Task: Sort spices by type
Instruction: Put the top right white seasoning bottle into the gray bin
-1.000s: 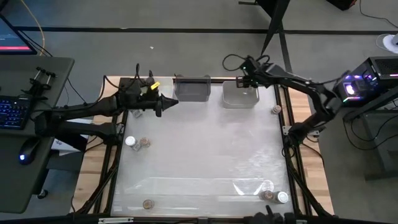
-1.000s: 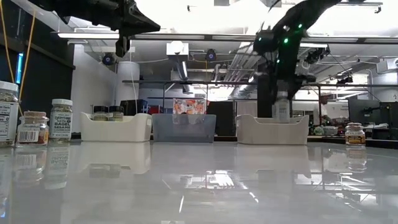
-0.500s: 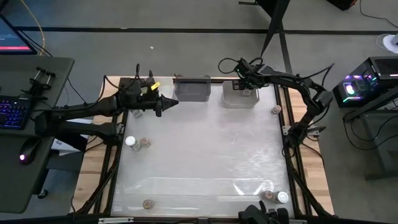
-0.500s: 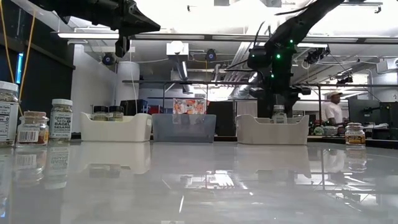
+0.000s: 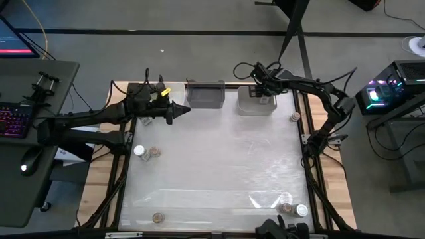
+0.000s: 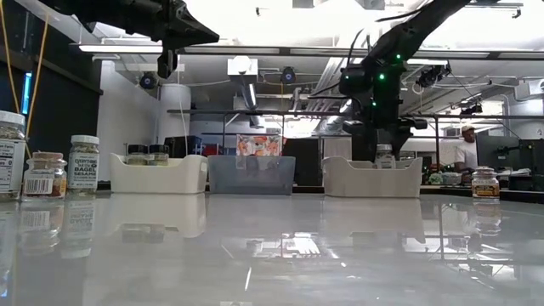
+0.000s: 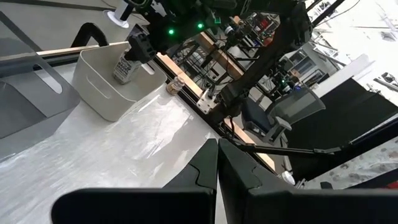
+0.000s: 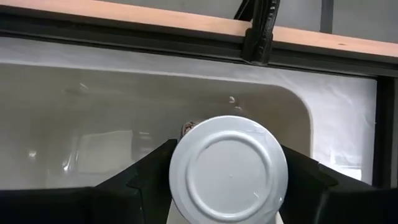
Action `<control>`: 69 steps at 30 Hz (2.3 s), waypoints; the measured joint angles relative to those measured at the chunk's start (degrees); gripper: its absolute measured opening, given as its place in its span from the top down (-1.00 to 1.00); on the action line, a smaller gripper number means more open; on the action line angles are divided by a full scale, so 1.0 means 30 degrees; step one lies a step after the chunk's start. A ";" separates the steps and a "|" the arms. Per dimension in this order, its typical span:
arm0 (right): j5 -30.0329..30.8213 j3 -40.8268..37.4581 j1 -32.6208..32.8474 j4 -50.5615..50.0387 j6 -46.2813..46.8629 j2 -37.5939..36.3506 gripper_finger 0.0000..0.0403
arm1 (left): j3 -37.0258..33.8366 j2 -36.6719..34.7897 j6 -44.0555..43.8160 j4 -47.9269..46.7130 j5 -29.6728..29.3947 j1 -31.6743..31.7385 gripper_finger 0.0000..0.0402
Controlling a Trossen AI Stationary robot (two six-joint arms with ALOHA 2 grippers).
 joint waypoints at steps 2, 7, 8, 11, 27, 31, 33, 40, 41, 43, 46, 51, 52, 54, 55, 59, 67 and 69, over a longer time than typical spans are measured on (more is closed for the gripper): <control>0.0002 0.0000 0.0000 -0.0246 0.0000 0.0000 -0.10 | 0.0000 0.0000 0.0007 0.0000 0.0007 0.0000 1.00; -0.0002 0.0000 0.0000 -0.0618 0.0000 -0.0015 -0.10 | 0.0000 0.0000 0.0015 -0.0015 0.0007 0.0000 1.00; -0.0019 0.0006 0.0000 -0.0660 0.0020 -0.0015 -0.10 | 0.0000 0.0000 0.0015 -0.0026 0.0007 0.0000 1.00; -0.0082 0.0007 0.0000 -0.0665 0.0130 -0.0022 -0.10 | 0.0000 0.0000 0.0022 -0.0249 0.0007 0.0000 0.98; -0.0573 0.1333 -0.0648 -0.2542 -0.0420 -0.0102 -0.13 | -0.0015 0.0007 0.0248 -0.1107 0.0029 0.0000 0.80; -0.0714 0.1333 -0.0670 -0.2157 0.0142 0.0043 -0.25 | -0.0015 0.0007 0.0379 -0.1103 0.0029 0.0000 0.77; -0.0707 0.1333 -0.0702 -0.2263 0.0570 0.0210 -0.31 | -0.0015 0.0007 0.0383 -0.1100 0.0029 0.0000 0.75; 0.0275 0.1319 -0.0801 -0.2385 0.0291 0.0008 -0.39 | -0.0015 0.0007 0.0547 -0.1097 0.0029 0.0015 0.73; 0.0270 0.1319 -0.0834 -0.2366 0.0291 -0.0156 -0.39 | -0.0015 0.0007 0.0617 -0.1100 0.0029 0.0015 0.73; 0.0056 0.1319 -0.0940 -0.2397 0.0291 -0.0471 -0.39 | -0.0015 0.0007 0.0678 -0.1093 0.0029 0.0023 0.73; -0.0481 0.1319 -0.1025 -0.2421 -0.0034 -0.0989 -0.39 | -0.0015 0.0000 0.0810 -0.1100 0.0059 0.0036 0.73; -0.1716 0.1311 -0.1049 -0.2273 -0.1058 -0.1908 -0.39 | -0.0015 0.0000 0.0974 -0.1098 0.0357 0.0036 0.73; -0.1833 0.1304 -0.1049 -0.2226 -0.1313 -0.2111 -0.39 | -0.0015 0.0000 0.0987 -0.1107 0.0357 0.0036 0.73; -0.2137 0.1304 -0.1042 -0.2128 -0.1800 -0.2633 -0.39 | -0.0015 0.0000 0.1013 -0.1107 0.0357 0.0036 0.73; -0.2187 0.1304 -0.1035 -0.2115 -0.2060 -0.2934 -0.39 | -0.0015 0.0000 0.1013 -0.1107 0.0364 0.0044 0.73; -0.2436 0.1304 -0.0874 -0.2434 -0.2877 -0.4266 -0.38 | -0.0015 0.0000 0.1027 -0.1115 0.0371 0.0041 0.73; -0.3441 0.0378 0.0017 -0.5682 -0.2927 -0.4656 0.56 | -0.0015 0.0000 0.1034 -0.1122 0.0378 0.0044 0.73; -0.3921 -0.0372 0.0214 -0.4269 -0.2856 -0.4648 0.87 | -0.0015 0.0000 0.1035 -0.1129 0.0378 0.0044 0.73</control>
